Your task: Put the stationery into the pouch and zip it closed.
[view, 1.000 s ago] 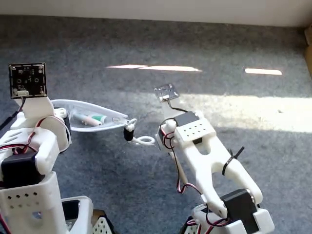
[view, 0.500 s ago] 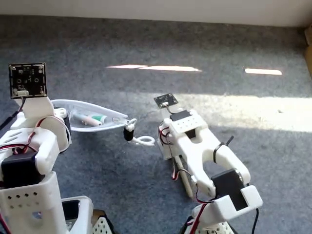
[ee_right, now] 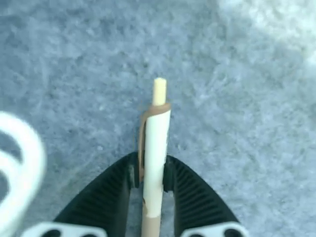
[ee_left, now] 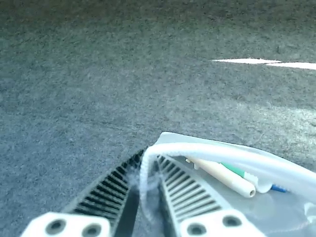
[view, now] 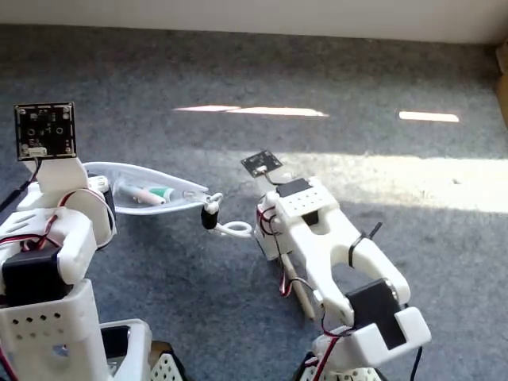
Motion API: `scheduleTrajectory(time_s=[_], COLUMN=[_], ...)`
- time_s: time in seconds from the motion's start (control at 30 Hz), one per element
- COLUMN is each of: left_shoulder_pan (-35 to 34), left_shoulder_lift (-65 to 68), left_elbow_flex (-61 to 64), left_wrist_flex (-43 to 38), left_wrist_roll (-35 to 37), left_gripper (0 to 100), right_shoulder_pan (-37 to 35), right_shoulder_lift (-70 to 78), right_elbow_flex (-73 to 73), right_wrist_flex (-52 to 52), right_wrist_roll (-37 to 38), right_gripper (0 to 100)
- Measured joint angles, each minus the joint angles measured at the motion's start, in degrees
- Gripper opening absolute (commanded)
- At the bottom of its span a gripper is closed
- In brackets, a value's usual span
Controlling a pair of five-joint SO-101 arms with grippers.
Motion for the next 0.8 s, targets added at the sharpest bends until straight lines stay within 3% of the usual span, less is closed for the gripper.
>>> scheduleTrajectory(time_s=[0.47,0.8], left_shoulder_pan=[0.0,0.0], left_shoulder_lift=[0.0,0.0], left_elbow_flex=[0.0,0.0], left_wrist_flex=[0.0,0.0], left_wrist_roll=[0.0,0.0], left_gripper=[1,1], right_shoulder_pan=[2.2,2.2], right_shoulder_lift=[-22.68,-37.45], right_elbow_flex=[5.19,9.32], right_wrist_flex=[4.66,5.36], right_wrist_roll=[-0.18,-4.31], right_gripper=[0.5,0.5])
